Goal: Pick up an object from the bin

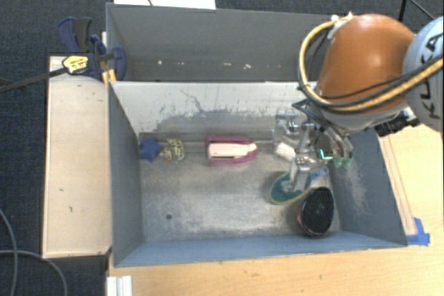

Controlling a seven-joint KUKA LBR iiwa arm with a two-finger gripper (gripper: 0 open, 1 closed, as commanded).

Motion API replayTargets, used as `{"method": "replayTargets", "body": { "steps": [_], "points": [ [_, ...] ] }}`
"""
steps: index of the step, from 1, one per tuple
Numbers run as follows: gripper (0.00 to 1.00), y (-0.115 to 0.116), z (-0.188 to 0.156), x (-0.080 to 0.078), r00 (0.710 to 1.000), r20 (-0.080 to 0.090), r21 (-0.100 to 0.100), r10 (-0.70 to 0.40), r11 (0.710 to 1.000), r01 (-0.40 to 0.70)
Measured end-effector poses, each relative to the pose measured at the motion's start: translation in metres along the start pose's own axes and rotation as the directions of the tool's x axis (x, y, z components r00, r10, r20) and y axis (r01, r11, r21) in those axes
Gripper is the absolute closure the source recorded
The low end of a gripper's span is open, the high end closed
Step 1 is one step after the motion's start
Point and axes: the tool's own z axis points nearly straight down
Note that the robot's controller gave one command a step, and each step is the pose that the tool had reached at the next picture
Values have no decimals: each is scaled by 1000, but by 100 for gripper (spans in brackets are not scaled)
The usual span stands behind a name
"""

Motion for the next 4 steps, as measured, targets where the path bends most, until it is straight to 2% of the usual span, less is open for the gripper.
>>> {"method": "replayTargets", "body": {
  "steps": [1,2,3,4],
  "points": [
    [0,-88,180,-13,998,1,1,-62,998,62],
    [0,-111,144,-14,998,11,2,-54,999,54],
    [0,-107,146,-16,993,12,2,-120,993,120],
    [0,-109,177,-15,996,5,-1,-87,996,87]
  ]
}}
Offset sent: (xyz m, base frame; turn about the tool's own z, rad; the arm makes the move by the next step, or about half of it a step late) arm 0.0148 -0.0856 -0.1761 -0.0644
